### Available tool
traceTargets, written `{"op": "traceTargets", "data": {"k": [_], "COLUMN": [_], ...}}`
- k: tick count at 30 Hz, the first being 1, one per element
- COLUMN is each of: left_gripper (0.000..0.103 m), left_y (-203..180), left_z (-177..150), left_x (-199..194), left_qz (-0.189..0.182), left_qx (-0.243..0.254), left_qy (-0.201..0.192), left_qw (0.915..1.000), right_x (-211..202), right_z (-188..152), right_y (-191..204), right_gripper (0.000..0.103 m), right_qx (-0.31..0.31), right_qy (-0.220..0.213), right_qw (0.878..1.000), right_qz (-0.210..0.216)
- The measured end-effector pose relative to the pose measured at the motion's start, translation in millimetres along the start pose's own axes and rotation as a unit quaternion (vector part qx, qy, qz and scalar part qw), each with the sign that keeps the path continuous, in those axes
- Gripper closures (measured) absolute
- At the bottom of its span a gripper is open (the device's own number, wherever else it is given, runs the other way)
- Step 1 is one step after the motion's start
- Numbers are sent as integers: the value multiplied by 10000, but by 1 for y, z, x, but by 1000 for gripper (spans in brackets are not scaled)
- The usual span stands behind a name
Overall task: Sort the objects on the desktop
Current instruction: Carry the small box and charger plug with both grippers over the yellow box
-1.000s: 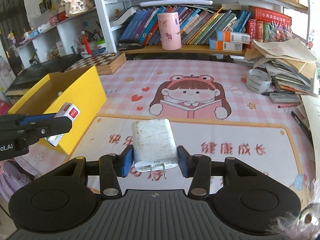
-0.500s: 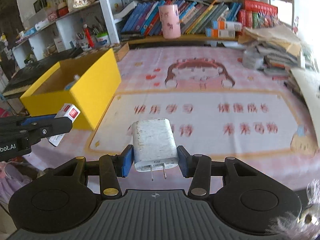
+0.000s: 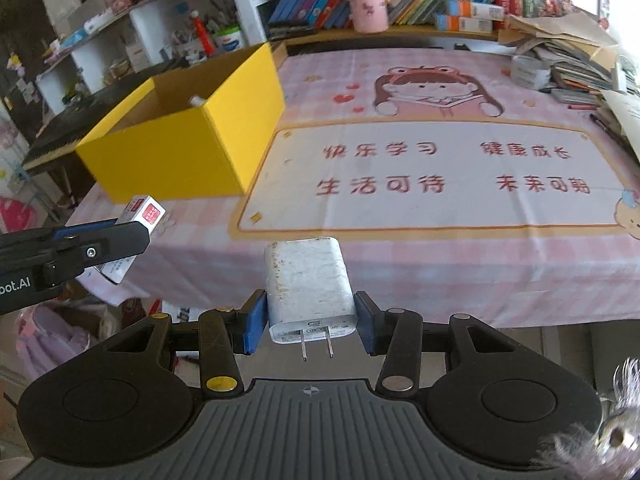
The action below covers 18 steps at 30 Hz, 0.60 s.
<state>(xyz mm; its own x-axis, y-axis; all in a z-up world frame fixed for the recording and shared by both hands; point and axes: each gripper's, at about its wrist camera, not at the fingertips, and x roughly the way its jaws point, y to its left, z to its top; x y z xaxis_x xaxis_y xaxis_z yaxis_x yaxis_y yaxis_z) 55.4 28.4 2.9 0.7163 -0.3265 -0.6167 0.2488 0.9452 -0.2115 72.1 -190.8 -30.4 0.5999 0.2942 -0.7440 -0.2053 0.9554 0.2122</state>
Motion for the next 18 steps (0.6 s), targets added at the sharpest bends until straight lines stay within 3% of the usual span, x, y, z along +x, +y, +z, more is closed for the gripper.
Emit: {"op": "traceTargets", "data": {"k": [18], "left_gripper": [74], "left_y": [18], "left_z": [-14], "left_x": [-18], "left_qz": [123], "left_qx": [-248], "left_qy": [69], "left_qw": [9996], "right_x": [3], "right_z": [-11], "right_y": [39], "right_gripper": [60], "right_qx": [-545], "right_qy": [170], "right_qw": [9980], "right_qz": [257]}}
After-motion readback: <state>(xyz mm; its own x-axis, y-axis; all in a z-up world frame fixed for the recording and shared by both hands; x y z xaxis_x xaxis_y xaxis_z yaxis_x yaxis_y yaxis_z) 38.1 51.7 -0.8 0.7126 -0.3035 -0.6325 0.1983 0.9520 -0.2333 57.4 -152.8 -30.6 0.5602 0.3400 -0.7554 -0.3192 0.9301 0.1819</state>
